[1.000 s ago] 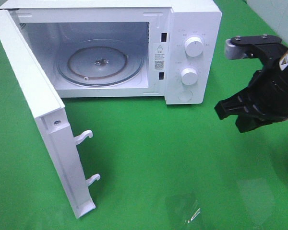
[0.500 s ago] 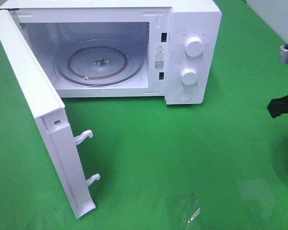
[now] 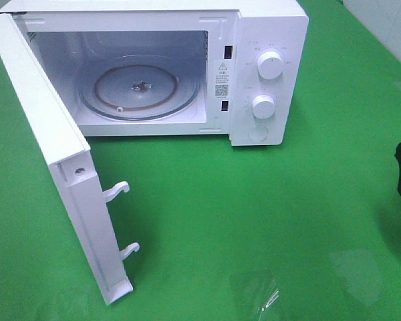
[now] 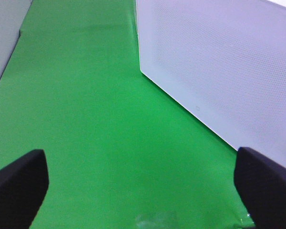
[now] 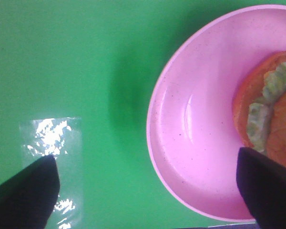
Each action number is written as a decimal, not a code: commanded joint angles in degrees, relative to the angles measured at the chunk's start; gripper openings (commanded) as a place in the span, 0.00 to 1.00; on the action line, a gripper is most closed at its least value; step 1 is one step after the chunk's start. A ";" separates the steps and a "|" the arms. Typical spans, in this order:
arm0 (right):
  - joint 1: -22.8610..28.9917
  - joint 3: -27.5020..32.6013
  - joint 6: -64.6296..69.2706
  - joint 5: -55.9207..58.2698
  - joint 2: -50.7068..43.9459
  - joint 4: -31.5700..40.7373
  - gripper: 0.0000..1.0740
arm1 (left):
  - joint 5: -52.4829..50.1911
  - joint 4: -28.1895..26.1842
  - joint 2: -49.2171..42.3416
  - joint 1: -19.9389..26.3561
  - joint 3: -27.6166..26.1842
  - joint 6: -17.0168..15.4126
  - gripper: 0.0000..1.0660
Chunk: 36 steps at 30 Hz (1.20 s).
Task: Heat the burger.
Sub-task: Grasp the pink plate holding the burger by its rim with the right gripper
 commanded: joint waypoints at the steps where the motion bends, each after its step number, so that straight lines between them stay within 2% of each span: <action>1: -0.23 0.34 -0.40 0.40 0.34 -0.52 0.93 | -0.86 -0.17 -1.32 -0.23 0.23 0.06 0.92; 9: -0.40 3.67 -0.80 -3.27 3.50 -1.26 0.91 | -0.86 -0.17 -1.32 -0.23 0.23 0.06 0.92; 12: -2.35 4.58 -0.86 -4.98 5.56 -1.38 0.90 | -0.86 -0.17 -1.32 -0.23 0.23 0.06 0.92; 20: -2.86 4.58 -0.86 -7.56 9.91 -2.23 0.88 | -0.86 -0.17 -1.32 -0.23 0.23 0.06 0.92; 24: -5.44 4.58 -0.86 -10.03 13.52 -2.06 0.85 | -0.86 -0.17 -1.32 -0.23 0.23 0.06 0.92; 36: -6.30 4.58 -0.80 -14.50 18.33 -1.95 0.81 | -0.86 -0.17 -1.32 -0.23 0.23 0.06 0.92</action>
